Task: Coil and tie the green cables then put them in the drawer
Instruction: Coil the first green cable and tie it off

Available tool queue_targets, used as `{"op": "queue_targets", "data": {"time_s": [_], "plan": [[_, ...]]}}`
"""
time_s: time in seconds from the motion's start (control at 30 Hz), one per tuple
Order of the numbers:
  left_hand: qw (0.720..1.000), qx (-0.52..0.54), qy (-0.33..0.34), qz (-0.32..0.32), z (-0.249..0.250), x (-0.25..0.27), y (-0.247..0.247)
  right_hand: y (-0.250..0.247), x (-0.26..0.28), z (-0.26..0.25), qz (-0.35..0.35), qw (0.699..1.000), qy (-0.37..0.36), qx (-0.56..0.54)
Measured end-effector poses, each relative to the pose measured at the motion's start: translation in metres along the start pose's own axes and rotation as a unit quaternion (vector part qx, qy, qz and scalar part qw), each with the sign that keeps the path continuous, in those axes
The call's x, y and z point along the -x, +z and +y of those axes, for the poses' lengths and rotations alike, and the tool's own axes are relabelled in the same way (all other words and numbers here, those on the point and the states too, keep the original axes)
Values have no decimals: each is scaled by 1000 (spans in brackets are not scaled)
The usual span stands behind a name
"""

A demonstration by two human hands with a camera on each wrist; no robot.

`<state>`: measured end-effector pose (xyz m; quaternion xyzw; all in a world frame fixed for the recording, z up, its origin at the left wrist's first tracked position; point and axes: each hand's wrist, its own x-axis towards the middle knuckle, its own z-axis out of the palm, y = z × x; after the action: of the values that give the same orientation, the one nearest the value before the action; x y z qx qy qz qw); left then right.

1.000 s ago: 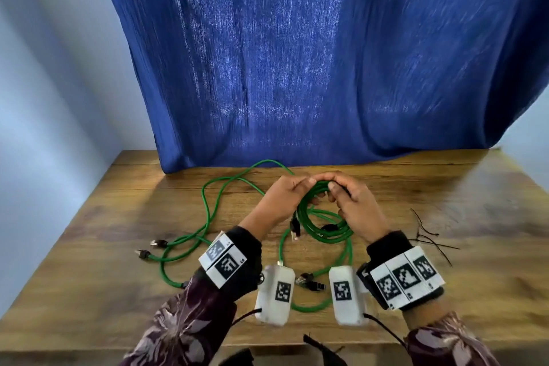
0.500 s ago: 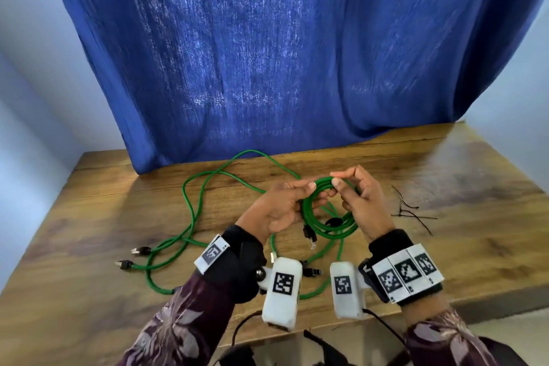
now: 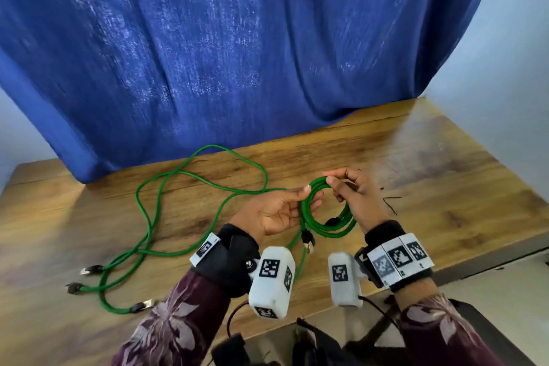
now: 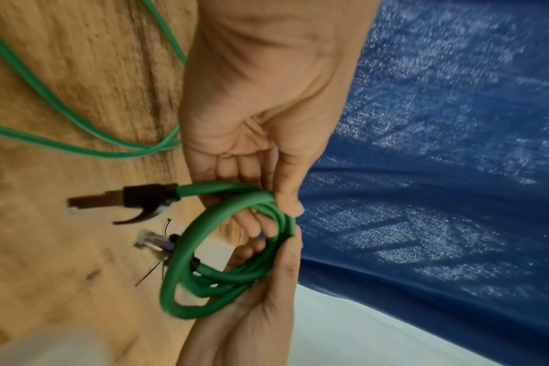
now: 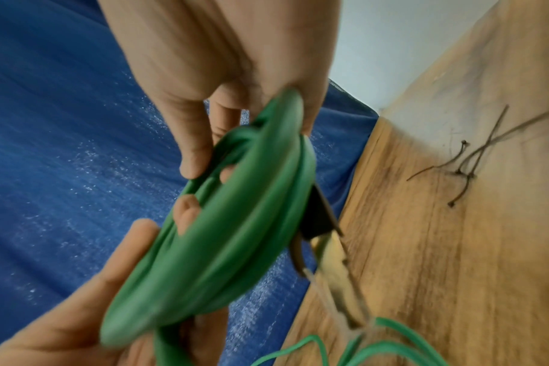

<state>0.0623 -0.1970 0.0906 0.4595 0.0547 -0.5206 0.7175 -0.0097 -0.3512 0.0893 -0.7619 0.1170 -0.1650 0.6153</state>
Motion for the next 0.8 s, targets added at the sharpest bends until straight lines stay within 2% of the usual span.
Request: {"op": "queue_targets", "data": {"time_s": [0.17, 0.27, 0.37, 0.47, 0.53, 0.8], "plan": [[997, 29, 33, 56, -4, -28, 25, -30, -28, 20, -11, 1000, 23, 6], [992, 55, 56, 103, -5, -44, 28, -59, -47, 51, 49, 993, 59, 87], [983, 76, 82, 146, -7, -57, 25, -90, -63, 98, 94, 965, 133, 206], [975, 92, 100, 174, -12, -69, 24, -108, -74, 142, 81, 934, 193, 291], [971, 104, 110, 188, -17, -75, 24, -113, -75, 153, 63, 910, 213, 351], [957, 120, 131, 229, -25, -85, 27, -113, -75, 161, -26, 837, 166, 521]]}}
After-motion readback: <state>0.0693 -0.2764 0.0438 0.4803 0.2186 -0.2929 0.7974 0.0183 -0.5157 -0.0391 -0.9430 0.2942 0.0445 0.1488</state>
